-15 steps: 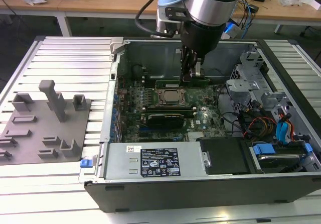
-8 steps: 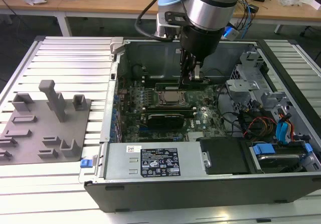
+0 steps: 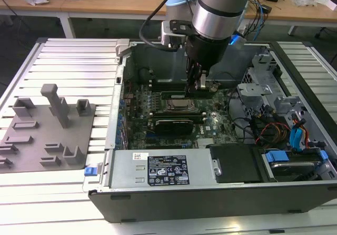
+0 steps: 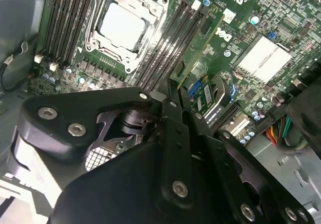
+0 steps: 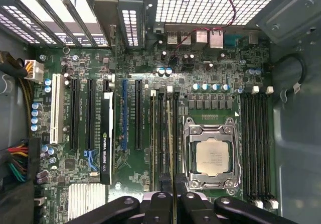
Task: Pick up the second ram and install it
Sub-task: 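Insert the second ram into the second slot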
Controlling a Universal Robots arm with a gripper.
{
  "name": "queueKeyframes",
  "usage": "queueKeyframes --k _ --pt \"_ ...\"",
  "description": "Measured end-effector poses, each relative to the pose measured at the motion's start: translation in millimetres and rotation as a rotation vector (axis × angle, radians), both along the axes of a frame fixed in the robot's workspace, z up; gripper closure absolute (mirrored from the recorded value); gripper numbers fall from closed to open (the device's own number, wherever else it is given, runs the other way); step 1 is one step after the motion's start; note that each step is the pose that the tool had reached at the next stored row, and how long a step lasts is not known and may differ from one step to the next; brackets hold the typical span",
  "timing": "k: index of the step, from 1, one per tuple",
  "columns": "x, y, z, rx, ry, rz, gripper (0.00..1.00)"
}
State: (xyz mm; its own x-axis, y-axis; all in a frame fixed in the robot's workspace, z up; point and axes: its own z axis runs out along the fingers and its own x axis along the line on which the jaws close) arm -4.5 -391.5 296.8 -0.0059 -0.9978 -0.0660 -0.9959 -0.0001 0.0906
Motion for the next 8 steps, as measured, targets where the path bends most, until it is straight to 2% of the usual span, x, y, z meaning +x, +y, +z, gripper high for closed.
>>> queueKeyframes --k 5,8 --pt "-0.6 5.1 -6.6 0.0002 -0.0001 0.0 0.87" --pt "-1.2 5.1 -8.9 0.0 0.0 0.0 0.87"
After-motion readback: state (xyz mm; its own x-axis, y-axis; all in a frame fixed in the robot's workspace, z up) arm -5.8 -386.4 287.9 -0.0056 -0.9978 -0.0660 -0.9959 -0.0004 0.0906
